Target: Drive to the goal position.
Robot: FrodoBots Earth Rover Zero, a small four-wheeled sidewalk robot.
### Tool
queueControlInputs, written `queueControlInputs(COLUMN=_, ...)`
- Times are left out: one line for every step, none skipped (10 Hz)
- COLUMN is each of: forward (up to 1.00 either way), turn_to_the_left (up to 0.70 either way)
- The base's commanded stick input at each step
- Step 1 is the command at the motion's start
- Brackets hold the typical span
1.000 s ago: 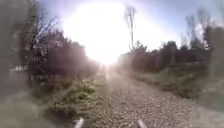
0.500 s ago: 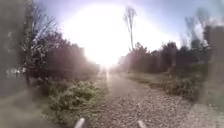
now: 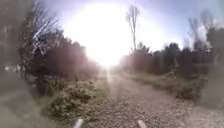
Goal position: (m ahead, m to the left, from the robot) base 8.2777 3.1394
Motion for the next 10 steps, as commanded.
queueControlInputs(forward=0.50, turn_to_the_left=-0.05)
queueControlInputs(forward=0.50, turn_to_the_left=-0.31)
queueControlInputs(forward=0.50, turn_to_the_left=-0.46)
queueControlInputs(forward=0.50, turn_to_the_left=-0.15)
queueControlInputs(forward=0.50, turn_to_the_left=0.00)
queueControlInputs(forward=0.50, turn_to_the_left=0.00)
queueControlInputs(forward=0.50, turn_to_the_left=0.00)
queueControlInputs(forward=0.50, turn_to_the_left=0.00)
queueControlInputs(forward=0.50, turn_to_the_left=0.00)
queueControlInputs(forward=0.50, turn_to_the_left=0.00)
